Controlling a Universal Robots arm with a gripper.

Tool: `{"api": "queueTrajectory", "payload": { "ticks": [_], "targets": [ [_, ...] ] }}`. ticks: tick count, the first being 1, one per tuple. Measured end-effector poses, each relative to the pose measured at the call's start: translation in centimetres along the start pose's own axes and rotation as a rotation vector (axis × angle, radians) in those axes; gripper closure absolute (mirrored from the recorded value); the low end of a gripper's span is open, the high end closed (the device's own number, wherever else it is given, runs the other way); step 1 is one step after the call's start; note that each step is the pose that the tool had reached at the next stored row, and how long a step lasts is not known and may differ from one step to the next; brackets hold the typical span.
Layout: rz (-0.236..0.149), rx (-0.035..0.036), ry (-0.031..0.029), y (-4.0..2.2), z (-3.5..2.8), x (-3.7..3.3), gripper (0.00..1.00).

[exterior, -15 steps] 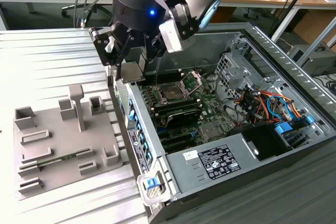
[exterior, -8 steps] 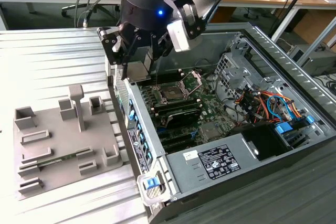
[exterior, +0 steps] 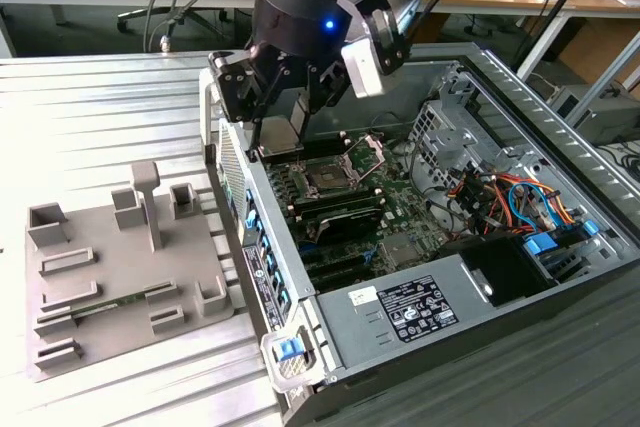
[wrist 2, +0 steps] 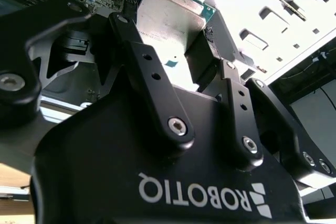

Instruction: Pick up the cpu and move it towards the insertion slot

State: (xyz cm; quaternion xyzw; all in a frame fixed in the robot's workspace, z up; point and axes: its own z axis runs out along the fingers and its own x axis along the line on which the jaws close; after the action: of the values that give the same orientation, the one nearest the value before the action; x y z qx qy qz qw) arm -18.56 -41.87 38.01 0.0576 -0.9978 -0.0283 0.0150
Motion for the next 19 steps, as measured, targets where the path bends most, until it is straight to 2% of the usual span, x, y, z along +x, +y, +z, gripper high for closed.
{"api": "queueTrajectory", "payload": {
  "ticks": [4,17,19],
  "targets": [
    [0.0,-0.0003,0.0011,-0.14,0.06,-1.14,0.45],
    [0.0,-0.0014,0.0031,-0.46,0.39,-3.77,0.45],
    [0.0,-0.0017,0.0032,-0.53,0.46,-4.35,0.45]
  ]
}}
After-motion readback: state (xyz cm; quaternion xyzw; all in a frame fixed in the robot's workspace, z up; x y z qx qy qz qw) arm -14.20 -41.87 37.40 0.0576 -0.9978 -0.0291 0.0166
